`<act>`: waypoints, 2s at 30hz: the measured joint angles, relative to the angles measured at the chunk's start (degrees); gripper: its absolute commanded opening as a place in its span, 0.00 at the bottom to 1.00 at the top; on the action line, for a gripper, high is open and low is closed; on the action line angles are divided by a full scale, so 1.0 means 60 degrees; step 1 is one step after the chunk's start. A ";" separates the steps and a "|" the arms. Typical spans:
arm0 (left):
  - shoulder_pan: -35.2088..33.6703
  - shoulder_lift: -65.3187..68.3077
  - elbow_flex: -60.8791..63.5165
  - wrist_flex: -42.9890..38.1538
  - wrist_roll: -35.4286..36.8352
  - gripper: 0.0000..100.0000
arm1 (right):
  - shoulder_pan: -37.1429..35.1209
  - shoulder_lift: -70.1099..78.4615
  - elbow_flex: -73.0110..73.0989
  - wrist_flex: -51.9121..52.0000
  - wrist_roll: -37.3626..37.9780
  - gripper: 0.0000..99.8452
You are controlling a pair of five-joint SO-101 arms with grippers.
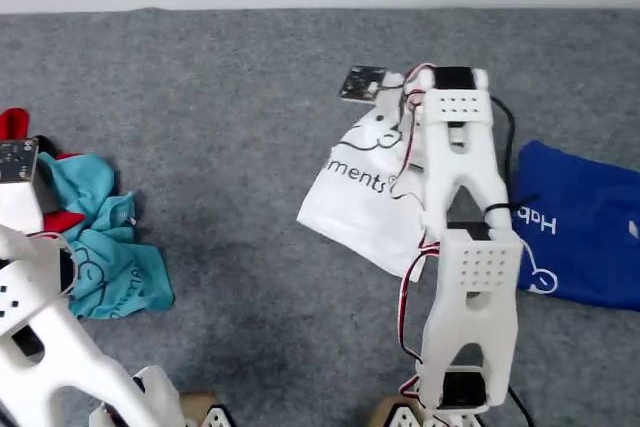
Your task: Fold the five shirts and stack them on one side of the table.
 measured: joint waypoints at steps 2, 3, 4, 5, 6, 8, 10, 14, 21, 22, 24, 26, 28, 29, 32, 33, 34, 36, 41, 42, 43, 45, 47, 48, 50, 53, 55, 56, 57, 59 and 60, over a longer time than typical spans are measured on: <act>0.0000 0.0000 0.0015 0.0000 0.0000 0.01 | -0.0059 0.0000 0.0000 0.0000 -0.0659 0.21; 0.0000 0.0000 0.0103 0.0000 0.0000 0.01 | -0.0059 0.0015 -0.0161 0.0029 -0.1128 0.25; 0.0000 0.0000 0.0220 0.0000 0.0000 0.01 | -0.0044 0.0015 -0.0396 0.0044 -0.1729 0.28; 0.0000 0.0000 0.0352 0.0000 0.0000 0.01 | -0.0029 0.0015 -0.0689 0.0103 -0.2476 0.30; 0.0000 0.0000 0.0513 0.0000 0.0000 0.01 | -0.0029 0.0000 -0.1011 0.0249 -0.3311 0.32; 0.0000 0.0000 0.0777 0.0000 0.0000 0.01 | -0.0073 0.0000 -0.1626 0.0747 -0.5143 0.32; 0.0000 0.0000 0.0864 0.0000 0.0000 0.01 | -0.0088 0.0000 -0.2154 0.1304 -0.7018 0.32; 0.0000 0.0000 0.0864 0.0000 0.0000 0.01 | -0.0220 0.0000 -0.3297 0.2520 -1.0183 0.32; 0.0000 0.0000 0.0864 0.0000 0.0000 0.01 | -0.0396 -0.0044 -0.3165 0.2681 -1.3597 0.33; 0.0000 0.0000 0.0864 0.0000 0.0000 0.01 | -0.0396 -0.0044 -0.2930 0.2681 -1.3714 0.34; 0.0000 0.0000 0.0864 0.0000 0.0000 0.01 | -0.0396 -0.0044 -0.2403 0.2681 -1.4022 0.37; 0.0000 0.0000 0.0864 0.0000 0.0000 0.01 | -0.0396 -0.0308 -0.1700 0.2681 -1.4403 0.41; 0.0000 0.0000 0.0864 0.0000 0.0000 0.01 | -0.0410 -0.0747 -0.0938 0.2681 -1.4799 0.43; 0.0000 0.0000 0.0864 0.0000 0.0000 0.01 | -0.0454 -0.0982 -0.0542 0.2681 -1.5018 0.44; 0.0000 0.0000 0.0864 0.0000 0.0000 0.01 | -0.0645 -0.1377 0.0410 0.2681 -1.5443 0.44; 0.0000 0.0000 0.0864 0.0000 0.0000 0.01 | -0.0703 -0.1407 0.0586 0.2681 -1.5531 0.44; 0.0000 0.0000 0.0864 0.0000 0.0000 0.01 | -0.0762 -0.1407 0.0630 0.2681 -1.5634 0.44; 0.0000 0.0000 0.0864 0.0000 0.0000 0.01 | -0.0850 -0.1421 0.0659 0.2681 -1.5810 0.44; 0.0000 0.0000 0.0864 0.0000 0.0000 0.01 | -0.0791 -0.0645 0.0674 0.2081 -1.6176 0.43; 0.0000 0.0000 0.0864 0.0000 0.0000 0.01 | -0.0733 -0.0366 0.0674 0.1905 -1.6176 0.43; 0.0000 0.0000 0.0864 0.0000 0.0000 0.01 | -0.0689 -0.0073 0.0674 0.1700 -1.6176 0.43; 0.0000 0.0000 0.0864 0.0000 0.0000 0.01 | -0.0601 0.0498 0.0674 0.1348 -1.6176 0.43; 0.0000 0.0000 0.0864 0.0000 0.0000 0.01 | -0.0557 0.0879 0.0659 0.1172 -1.6205 0.43; 0.0000 0.0000 0.0864 0.0000 0.0000 0.01 | -0.0542 0.0996 0.0571 0.1128 -1.6205 0.43; 0.0000 0.0000 0.0864 0.0000 0.0000 0.01 | -0.0542 0.1143 0.0498 0.1128 -1.6205 0.43; 0.0000 0.0000 0.0864 0.0000 0.0000 0.01 | -0.0542 0.1231 0.0440 0.1128 -1.6205 0.33; 0.0000 0.0000 0.0864 0.0000 0.0000 0.01 | -0.0542 0.1245 0.0322 0.1143 -1.6205 0.22; 0.0000 0.0000 0.0864 0.0000 0.0000 0.01 | -0.0542 0.1245 0.0322 0.1143 -1.6205 0.16; 0.0000 0.0000 0.0864 0.0000 0.0000 0.01 | -0.0542 0.1260 0.0308 0.1143 -1.6190 0.11; 0.0000 0.0000 0.0864 0.0000 0.0000 0.01 | -0.0542 0.1260 0.0308 0.1143 -1.5795 0.02; 0.0000 0.0000 0.0864 0.0000 0.0000 0.01 | -0.0542 0.1260 0.0308 0.1143 -1.5502 0.00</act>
